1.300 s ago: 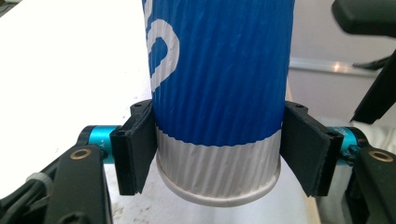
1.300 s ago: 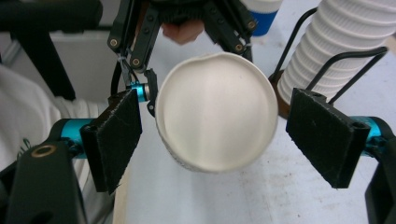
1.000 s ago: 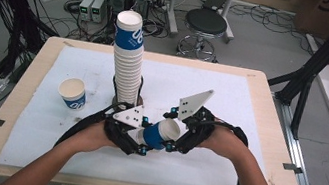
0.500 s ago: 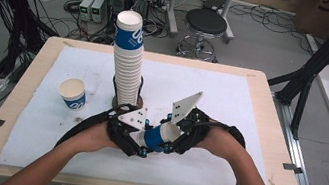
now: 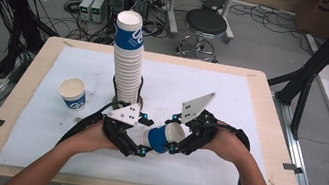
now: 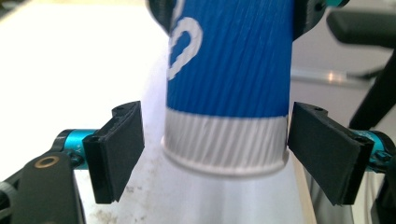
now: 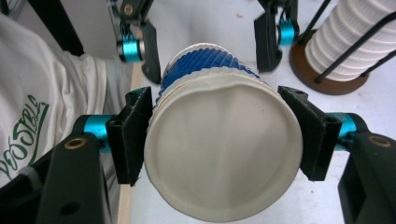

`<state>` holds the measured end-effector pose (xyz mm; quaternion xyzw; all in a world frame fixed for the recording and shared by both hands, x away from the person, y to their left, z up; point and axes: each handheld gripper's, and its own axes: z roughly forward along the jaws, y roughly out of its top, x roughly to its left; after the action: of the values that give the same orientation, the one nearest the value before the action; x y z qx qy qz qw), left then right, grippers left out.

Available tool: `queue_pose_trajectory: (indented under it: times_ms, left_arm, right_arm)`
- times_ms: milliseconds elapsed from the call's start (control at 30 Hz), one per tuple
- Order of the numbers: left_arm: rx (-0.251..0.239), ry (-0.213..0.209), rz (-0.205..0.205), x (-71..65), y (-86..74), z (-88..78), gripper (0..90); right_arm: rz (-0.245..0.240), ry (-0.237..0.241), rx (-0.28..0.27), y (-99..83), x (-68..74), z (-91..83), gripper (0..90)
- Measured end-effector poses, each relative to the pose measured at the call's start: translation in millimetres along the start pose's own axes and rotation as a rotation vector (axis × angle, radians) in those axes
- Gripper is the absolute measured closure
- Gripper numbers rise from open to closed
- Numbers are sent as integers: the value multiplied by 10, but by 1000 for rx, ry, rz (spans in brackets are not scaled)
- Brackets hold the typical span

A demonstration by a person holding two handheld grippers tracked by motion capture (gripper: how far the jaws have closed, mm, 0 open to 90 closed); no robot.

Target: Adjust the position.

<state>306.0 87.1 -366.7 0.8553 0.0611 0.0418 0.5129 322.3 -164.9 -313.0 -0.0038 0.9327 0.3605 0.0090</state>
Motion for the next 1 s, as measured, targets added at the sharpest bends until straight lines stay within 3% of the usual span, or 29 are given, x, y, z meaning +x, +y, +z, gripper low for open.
queue_pose_trajectory:
  times_ms: [67,267,500,767,1000]
  left_arm:
    - [-63,4,-24,10,-50,-42,187]
    - [-204,22,-37,9,-170,-118,184]
    - [-292,6,-35,-9,-197,-102,171]
    - [-316,3,-35,-23,-201,-32,163]
    - [-345,-18,-39,-44,-179,12,161]
  right_arm:
    - [13,-7,-39,-68,-1,-36,309]
    - [61,-19,-172,-293,-19,-117,308]
    - [91,-13,-332,-522,-9,-128,308]
    - [122,4,-466,-685,24,-78,309]
    - [128,11,-525,-738,31,-58,309]
